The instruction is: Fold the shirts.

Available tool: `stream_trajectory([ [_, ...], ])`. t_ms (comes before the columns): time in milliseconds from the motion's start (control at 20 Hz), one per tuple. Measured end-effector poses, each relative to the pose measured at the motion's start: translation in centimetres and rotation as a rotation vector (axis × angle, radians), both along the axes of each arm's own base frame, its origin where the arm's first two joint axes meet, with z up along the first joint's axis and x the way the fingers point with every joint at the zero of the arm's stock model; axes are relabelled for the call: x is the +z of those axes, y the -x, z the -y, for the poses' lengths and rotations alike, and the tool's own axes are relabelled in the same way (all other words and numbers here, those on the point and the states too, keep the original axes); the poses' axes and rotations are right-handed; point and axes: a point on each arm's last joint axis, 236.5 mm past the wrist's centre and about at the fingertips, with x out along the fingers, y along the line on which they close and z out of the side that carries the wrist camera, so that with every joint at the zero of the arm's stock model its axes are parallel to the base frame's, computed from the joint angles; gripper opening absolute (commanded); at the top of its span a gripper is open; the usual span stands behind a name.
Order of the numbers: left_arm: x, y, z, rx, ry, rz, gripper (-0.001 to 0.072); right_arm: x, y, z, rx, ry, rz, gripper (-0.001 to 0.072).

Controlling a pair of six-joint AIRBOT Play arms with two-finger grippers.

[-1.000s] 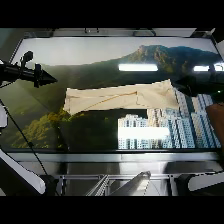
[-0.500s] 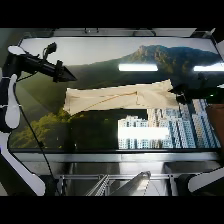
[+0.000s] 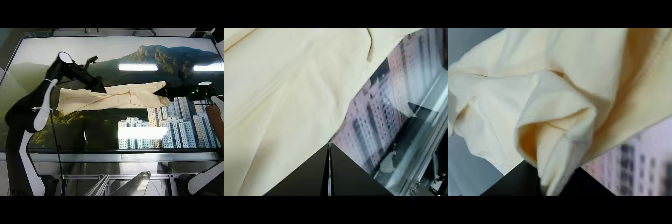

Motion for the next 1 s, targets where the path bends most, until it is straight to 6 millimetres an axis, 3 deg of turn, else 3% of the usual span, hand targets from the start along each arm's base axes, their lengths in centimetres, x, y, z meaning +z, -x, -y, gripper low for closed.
stream_trajectory([
  [200,-3.1,0.8,3.5,-0.009,-0.046,0.005,0.0007,2.4,0.4,0.2,0.022,-0.027,0.027,0.0017],
  [400,-5.0,1.2,4.5,0.0,-0.127,0.015,0.0021,5.9,0.8,1.1,0.034,-0.038,0.08,0.0017],
  [600,-5.6,1.9,6.0,-0.007,-0.151,0.032,0.0025,9.4,1.5,2.5,0.042,-0.02,0.14,0.0016],
  [700,-4.3,2.3,7.7,-0.019,-0.088,0.036,0.0024,10.3,2.4,3.5,0.05,0.01,0.138,0.0016],
  [850,1.0,2.0,9.6,-0.024,0.069,0.089,0.0024,10.7,4.2,5.9,0.052,0.09,0.1,0.0016],
  [1000,7.0,0.9,7.4,-0.016,0.157,0.148,0.0024,11.8,5.8,10.0,-0.003,0.194,0.075,0.0016],
])
